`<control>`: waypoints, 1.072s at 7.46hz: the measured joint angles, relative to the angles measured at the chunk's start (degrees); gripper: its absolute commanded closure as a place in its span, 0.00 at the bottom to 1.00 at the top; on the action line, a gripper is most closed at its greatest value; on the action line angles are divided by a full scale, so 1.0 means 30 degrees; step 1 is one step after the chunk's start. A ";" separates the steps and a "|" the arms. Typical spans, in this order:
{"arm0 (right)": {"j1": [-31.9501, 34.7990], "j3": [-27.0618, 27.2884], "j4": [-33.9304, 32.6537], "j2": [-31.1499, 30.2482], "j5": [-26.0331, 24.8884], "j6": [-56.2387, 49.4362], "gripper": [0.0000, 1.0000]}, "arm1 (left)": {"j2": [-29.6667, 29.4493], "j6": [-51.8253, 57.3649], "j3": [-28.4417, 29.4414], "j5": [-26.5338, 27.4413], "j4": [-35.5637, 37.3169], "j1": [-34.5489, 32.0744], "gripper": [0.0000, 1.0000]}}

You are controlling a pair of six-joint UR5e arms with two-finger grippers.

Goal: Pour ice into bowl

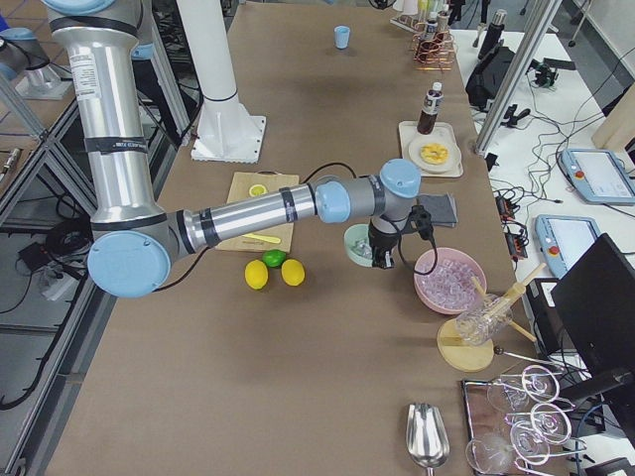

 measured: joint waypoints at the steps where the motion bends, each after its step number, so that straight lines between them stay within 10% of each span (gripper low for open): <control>1: 0.0217 -0.0872 0.1871 -0.0899 0.0012 -0.0120 1.00 | 0.0583 0.2368 0.0050 -0.1534 -0.1862 -0.1688 0.03; 8: 0.0855 -0.5927 0.8298 -0.1362 0.0538 0.0485 1.00 | 0.5006 1.7684 0.1937 -1.2774 -0.8801 -1.0031 0.03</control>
